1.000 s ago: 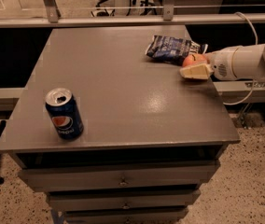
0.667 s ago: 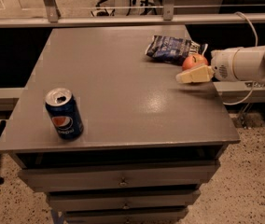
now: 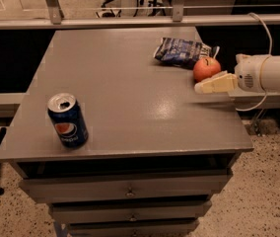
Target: Move apple near blue chip bag
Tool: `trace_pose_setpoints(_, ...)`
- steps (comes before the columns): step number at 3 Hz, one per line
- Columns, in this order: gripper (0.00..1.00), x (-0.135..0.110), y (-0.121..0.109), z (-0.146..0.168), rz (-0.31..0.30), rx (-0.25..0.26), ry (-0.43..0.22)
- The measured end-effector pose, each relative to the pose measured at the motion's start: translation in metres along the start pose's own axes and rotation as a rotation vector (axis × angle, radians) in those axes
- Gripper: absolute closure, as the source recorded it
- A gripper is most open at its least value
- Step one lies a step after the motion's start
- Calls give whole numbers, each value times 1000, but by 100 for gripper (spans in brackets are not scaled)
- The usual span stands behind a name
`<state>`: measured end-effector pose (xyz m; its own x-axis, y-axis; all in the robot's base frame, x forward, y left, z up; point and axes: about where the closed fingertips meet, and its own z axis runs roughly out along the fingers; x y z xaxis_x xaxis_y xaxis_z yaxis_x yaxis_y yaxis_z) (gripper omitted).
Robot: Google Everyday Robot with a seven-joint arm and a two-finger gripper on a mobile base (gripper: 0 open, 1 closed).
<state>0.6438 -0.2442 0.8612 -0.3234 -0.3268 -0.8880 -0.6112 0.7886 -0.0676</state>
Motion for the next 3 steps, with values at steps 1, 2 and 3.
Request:
trace_pose_setpoints(1, 0, -1, -3, -46, -12, -23, -149)
trace_pose_setpoints(2, 0, -29, 7, -91, -113, -67, -302)
trace_pose_setpoints(3, 0, -87, 35, -109, -287, -151, -387)
